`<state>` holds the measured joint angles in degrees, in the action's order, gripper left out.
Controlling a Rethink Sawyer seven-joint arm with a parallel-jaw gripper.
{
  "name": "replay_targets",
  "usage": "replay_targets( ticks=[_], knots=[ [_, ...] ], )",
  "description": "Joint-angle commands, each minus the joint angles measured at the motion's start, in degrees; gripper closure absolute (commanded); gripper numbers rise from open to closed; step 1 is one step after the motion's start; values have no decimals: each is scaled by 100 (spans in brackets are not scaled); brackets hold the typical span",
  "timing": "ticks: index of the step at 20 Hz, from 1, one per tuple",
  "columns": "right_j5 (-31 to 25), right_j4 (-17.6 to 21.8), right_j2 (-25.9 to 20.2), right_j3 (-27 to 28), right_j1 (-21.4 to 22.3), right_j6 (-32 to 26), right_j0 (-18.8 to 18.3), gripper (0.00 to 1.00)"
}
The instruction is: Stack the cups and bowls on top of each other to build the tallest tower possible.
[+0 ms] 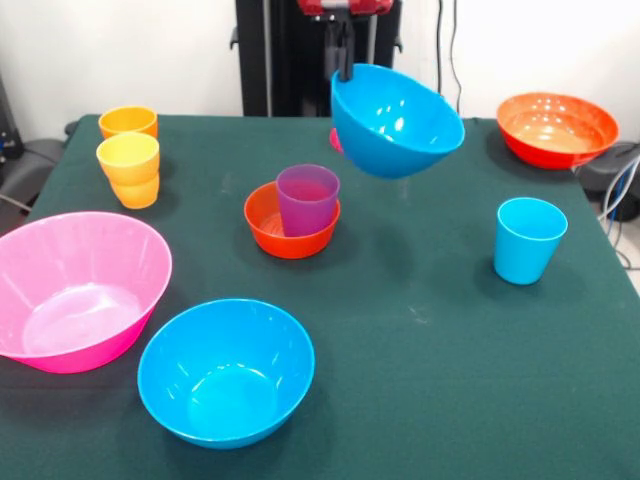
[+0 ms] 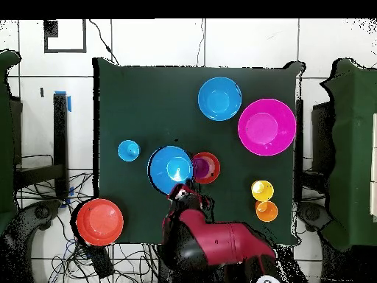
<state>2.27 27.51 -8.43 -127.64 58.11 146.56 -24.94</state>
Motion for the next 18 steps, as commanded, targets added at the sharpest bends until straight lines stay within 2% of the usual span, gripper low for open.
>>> replay_targets(
  ticks=[1,3,4,6,9,13,16,18],
  knots=[
    [-1781,-524,-727,1052,-600,-425,-102,100],
    [-1807,-671,-893,1041,-784,-258,-184,100],
    [-1776,-779,-1034,845,-775,-161,-249,100],
    [-1683,-1018,-1252,306,-593,90,-329,100],
    [-1863,-1428,-1417,-212,-81,248,-389,100],
    [-2355,-2037,-1988,-384,465,-109,-846,100],
    [-2530,-2469,-2527,-608,609,-306,-1267,100],
    [-2622,-2611,-2643,-689,751,-407,-1395,100]
  ],
)
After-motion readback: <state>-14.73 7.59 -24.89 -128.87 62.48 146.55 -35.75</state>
